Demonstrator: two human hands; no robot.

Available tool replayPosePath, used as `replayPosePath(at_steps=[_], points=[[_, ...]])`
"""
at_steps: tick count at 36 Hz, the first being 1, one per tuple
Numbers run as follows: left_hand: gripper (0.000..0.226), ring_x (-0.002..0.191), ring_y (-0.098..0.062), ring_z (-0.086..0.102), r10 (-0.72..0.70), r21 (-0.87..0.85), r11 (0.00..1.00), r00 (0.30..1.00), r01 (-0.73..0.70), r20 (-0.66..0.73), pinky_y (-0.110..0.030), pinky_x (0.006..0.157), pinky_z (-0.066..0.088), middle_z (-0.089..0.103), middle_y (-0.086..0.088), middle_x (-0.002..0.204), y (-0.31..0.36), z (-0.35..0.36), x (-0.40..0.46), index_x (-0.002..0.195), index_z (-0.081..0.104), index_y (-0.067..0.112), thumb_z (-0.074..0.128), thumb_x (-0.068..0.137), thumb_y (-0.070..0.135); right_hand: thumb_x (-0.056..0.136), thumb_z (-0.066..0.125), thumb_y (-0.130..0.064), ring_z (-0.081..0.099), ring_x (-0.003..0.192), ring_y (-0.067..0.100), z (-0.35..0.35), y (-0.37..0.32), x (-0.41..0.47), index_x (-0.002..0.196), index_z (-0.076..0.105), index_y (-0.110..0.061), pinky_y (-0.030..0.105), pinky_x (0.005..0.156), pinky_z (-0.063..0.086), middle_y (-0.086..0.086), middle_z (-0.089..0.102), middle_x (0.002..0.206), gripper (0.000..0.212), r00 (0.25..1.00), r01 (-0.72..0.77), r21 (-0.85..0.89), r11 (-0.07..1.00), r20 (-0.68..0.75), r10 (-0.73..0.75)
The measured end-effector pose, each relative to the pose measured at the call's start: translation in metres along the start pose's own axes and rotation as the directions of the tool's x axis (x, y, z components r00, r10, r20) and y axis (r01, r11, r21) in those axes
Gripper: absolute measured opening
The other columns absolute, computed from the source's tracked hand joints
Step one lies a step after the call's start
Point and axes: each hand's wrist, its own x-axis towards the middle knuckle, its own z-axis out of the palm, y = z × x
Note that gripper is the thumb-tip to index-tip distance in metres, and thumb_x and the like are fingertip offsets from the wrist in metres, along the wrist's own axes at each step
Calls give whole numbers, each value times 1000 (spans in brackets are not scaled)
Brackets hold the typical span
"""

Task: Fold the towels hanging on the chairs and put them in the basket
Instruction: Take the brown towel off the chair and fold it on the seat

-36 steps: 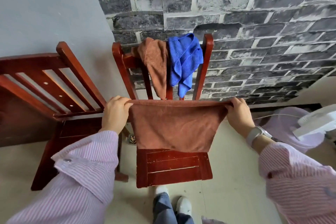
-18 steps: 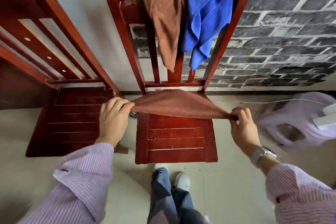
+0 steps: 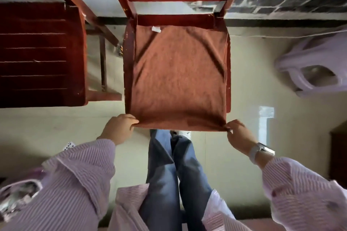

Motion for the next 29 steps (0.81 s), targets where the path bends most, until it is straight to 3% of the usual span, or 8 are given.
replayPosePath(at_steps=[2,4,7,13,18,21,25,29], points=[[35,116,-20,51,-11,-29,999,992,14,127,-34,100,39,56,0,128,-5,2,4,121,60,18,51,88,15,86,40,0,41,125,24,1,0,2,120,58,-16,32,104,34,7,47,132,41,995,-35,-30,999,92,38],[35,115,-21,51,-21,-47,999,992,27,128,-35,99,40,57,-3,127,-7,-2,12,121,60,17,52,87,16,86,40,-2,39,127,23,-3,-4,7,122,56,-18,30,104,32,5,45,136,42,992,-74,-20,997,103,75],[30,106,-26,56,-63,-100,993,998,61,-23,-38,91,44,62,-7,117,-7,-18,33,112,65,12,53,85,15,87,40,-4,44,123,25,-13,-14,20,119,58,-17,32,103,34,7,47,134,40,997,-74,13,997,38,73],[25,98,-35,58,-4,-95,995,967,-21,-255,-43,84,48,63,-15,106,-7,-55,100,106,65,6,52,85,9,89,39,-3,49,117,33,-43,-50,68,119,58,-12,38,101,40,14,49,130,36,995,9,70,998,-102,-1],[28,105,-37,52,5,-88,995,931,-40,-365,-48,87,46,55,-18,113,-6,-82,159,112,60,3,48,88,5,92,38,-7,50,109,35,-71,-76,121,118,57,-11,34,91,40,15,51,120,32,949,119,35,992,-297,-104],[35,117,-36,46,25,-49,997,901,-51,-432,-49,97,41,48,-18,128,-7,-94,192,124,52,3,46,90,6,95,34,-14,46,109,32,-91,-89,148,120,54,-11,40,90,41,14,49,122,32,905,164,-42,986,-391,-167],[45,132,-35,28,41,31,999,905,-31,-423,-51,106,28,34,-15,145,-10,-105,229,138,36,5,43,94,13,93,36,-19,40,118,34,-114,-100,184,127,47,-10,46,97,37,14,43,134,37,855,109,-164,980,-487,-177],[48,130,-35,31,40,94,996,931,-5,-364,-53,102,28,40,-16,139,-15,-108,250,139,35,6,47,93,18,91,38,-18,29,131,31,-125,-107,207,139,33,-18,48,103,29,6,30,148,49,880,111,-173,979,-440,-178]])
